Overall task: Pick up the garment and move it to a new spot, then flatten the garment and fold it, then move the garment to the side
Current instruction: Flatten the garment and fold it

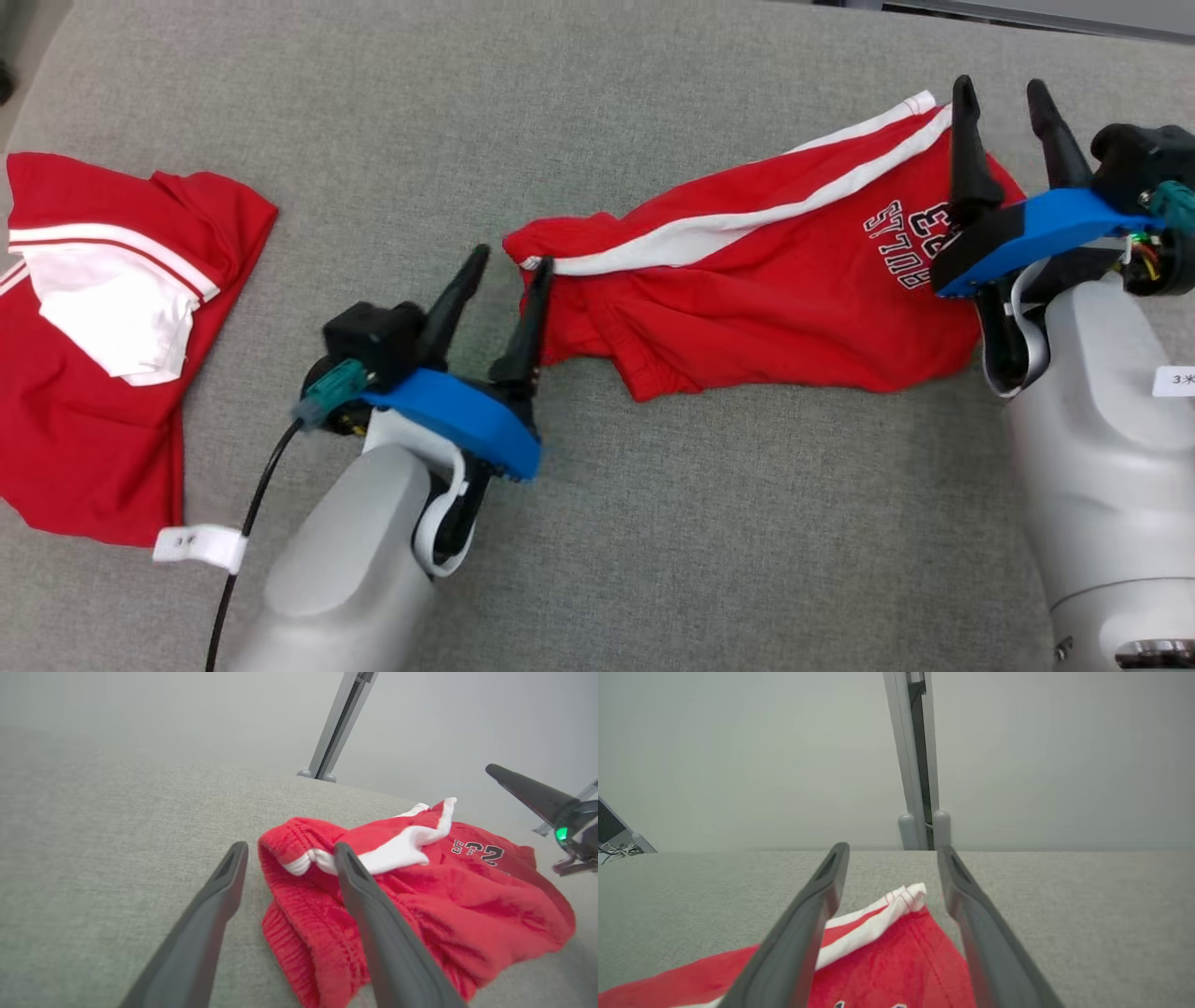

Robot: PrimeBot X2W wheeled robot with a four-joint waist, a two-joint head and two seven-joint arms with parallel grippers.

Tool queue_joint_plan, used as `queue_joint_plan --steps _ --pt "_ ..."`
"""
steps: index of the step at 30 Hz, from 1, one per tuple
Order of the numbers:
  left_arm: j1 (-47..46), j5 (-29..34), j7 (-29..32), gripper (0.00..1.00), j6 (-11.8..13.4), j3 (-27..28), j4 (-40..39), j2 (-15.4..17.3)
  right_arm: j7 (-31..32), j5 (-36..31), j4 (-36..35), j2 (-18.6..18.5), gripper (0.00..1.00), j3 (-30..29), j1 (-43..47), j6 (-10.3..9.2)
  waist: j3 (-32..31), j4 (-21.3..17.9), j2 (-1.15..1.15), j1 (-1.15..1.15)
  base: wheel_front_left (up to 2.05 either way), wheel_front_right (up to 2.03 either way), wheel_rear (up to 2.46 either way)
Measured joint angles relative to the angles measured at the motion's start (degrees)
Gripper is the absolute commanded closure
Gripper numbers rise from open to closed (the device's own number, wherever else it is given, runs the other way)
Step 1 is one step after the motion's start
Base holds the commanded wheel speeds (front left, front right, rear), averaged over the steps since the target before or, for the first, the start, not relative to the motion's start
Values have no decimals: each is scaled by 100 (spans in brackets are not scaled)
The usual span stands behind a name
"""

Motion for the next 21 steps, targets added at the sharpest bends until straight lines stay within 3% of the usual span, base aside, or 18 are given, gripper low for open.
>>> queue_joint_plan --steps 9,13,21 --pt "989 1283 -1 0 304 1222 -686 -78 -5 -1058 -370 -96 0 -43 561 0 -278 12 0 -1 0 0 0" --pt "1506 1675 0 0 259 1585 -905 -201 -7 -1199 63 -134 0 -288 744 0 -429 43 0 -2 0 0 0" --pt "1671 1898 0 0 114 1820 -969 -265 287 -1544 746 -341 0 -847 648 0 -307 205 0 -2 0 0 0"
